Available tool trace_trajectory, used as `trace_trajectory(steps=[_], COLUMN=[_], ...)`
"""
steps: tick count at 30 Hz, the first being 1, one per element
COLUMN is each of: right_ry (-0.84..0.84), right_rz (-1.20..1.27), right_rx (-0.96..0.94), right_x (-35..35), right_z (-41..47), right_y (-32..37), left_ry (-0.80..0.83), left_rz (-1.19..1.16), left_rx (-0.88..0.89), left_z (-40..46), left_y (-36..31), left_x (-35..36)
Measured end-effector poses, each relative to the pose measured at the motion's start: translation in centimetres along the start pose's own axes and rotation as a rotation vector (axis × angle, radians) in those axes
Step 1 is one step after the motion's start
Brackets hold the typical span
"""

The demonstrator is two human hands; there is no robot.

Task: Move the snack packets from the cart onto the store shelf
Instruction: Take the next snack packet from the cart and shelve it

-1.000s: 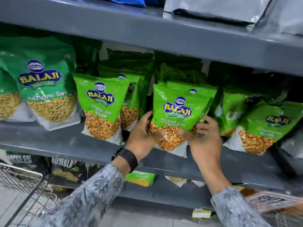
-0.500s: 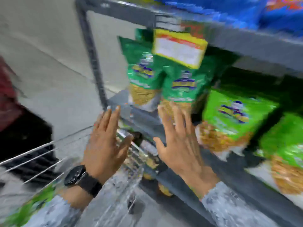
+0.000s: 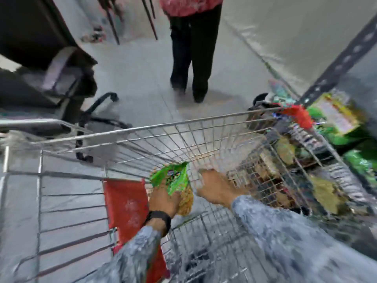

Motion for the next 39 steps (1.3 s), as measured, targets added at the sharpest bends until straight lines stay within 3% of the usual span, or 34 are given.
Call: trace_trajectory(steps=[4, 8, 12, 15, 19, 22, 25, 29, 34, 39], right_ry=[0.177, 0.239, 0.18, 0.154, 0.071, -0.118, -0.33, -0.643, -1.03, -1.288], right_rz=[0.167, 0.275, 0.388, 0.506, 0.652, 0.788, 1.006, 1.24, 1.251, 1.218], right_rx=[0.1, 0.222, 0.305, 0.176, 0.097, 0.074, -0.003, -0.039, 0.122, 0.397], right_x=[6.1, 10.0, 10.8, 8.6, 3.2, -1.7, -6.2, -10.2, -8.2, -0.6], right_z=[4.1, 5.6, 5.4, 3.5, -0.8, -6.0, -13.6, -28.7, -47.9, -62.6], right_y=[0.1, 0.4, 0.2, -0.1, -3.3, -7.2, -11.1, -18.1, -27.6, -35.0], left_ry=[0.046, -0.082, -0.184, -0.122, 0.153, 0.291, 0.411, 0.458, 0.768, 0.986], left_rz=[-0.108, -0.265, -0.422, -0.575, -0.689, -0.79, -0.881, -0.758, -0.731, -0.591], left_rx=[-0.257, -0.447, -0.479, -0.441, -0.312, -0.154, 0.101, 0.517, 0.754, 0.889], left_z=[3.6, 3.9, 2.2, 2.0, 1.3, -4.1, -10.5, -23.4, -40.8, -54.3], left_y=[4.9, 5.8, 6.0, 6.2, 3.7, -4.8, -13.5, -24.0, -31.1, -31.7], left_x=[3.4, 5.1, 5.3, 6.0, 8.1, 7.0, 5.4, 4.5, 11.5, 21.5])
Point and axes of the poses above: each hand's wrist, its own z-axis towards the middle knuckle, its own x-axis out of the palm, y = z × x, the point moved 6 cm from there along z, towards the middle knuckle, and after that the axes turned 11 degrees about -z, right-handed, at the moved point
